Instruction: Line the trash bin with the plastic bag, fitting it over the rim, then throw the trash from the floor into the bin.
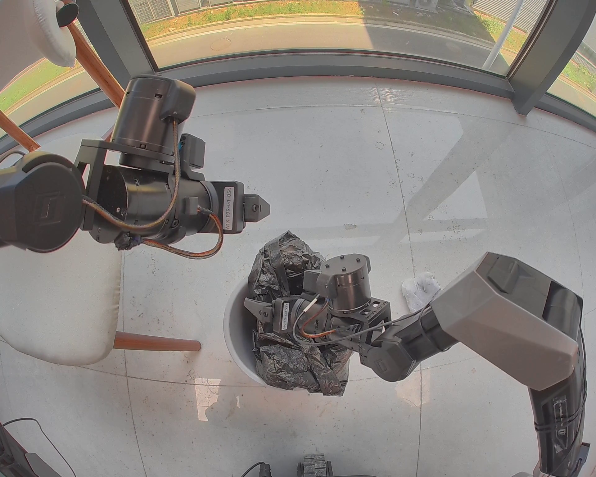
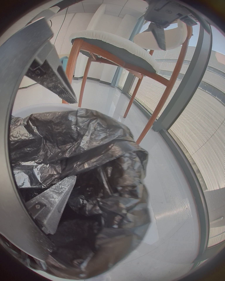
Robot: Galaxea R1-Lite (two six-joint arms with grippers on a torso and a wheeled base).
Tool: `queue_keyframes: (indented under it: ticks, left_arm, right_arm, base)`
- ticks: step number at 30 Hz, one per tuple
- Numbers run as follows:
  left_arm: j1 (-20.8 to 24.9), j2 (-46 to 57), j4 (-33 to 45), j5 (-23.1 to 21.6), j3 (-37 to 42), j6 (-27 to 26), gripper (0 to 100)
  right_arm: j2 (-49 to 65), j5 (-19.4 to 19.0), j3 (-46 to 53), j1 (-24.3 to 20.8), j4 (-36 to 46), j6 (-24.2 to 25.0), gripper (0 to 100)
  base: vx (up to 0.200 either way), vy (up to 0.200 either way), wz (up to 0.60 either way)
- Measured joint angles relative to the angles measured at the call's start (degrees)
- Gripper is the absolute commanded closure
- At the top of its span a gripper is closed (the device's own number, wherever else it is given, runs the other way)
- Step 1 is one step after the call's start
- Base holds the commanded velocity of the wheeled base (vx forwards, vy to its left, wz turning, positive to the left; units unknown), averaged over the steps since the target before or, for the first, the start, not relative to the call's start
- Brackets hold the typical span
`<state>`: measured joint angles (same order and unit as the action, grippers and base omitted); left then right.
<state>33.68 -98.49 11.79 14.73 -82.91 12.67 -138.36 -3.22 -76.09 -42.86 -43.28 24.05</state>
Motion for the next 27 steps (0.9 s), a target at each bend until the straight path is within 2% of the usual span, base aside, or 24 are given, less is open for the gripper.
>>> queue_keyframes:
  ticks: [2, 3, 9, 18, 24, 27]
  left_arm:
    - [0.0, 0.0, 0.0, 0.0, -0.02, 0.0, 0]
    - [0.0, 0.01, 0.0, 0.02, -0.02, 0.0, 0]
    - [-0.04, 0.09, 0.0, 0.0, 0.16, 0.05, 0]
    - [-0.01, 0.09, 0.02, -0.01, 0.09, -0.02, 0]
    - [0.02, 0.17, 0.33, -0.37, 0.28, -0.27, 0]
    - [0.2, 0.37, 0.46, -2.26, 1.46, -0.66, 0]
  right_arm:
    - [-0.85, 0.0, -0.01, -0.02, -1.52, 0.24, 0]
    - [-1.33, 0.05, 0.02, 0.11, -2.68, 0.41, 100]
    - [-2.84, 0.11, 0.63, 1.49, -5.22, 1.04, 100]
    - [-0.96, -0.63, 1.05, 2.46, -5.14, 8.4, 100]
    - [3.3, -1.57, 4.49, 2.71, -4.64, 9.09, 100]
    - [5.27, -2.19, 6.63, 2.55, -4.34, 9.12, 100]
  base:
    - [0.0, 0.0, 0.0]
    - [0.0, 0.0, 0.0]
    - [0.0, 0.0, 0.0]
    - [0.0, 0.0, 0.0]
    - [0.0, 0.0, 0.0]
    - [0.0, 0.0, 0.0]
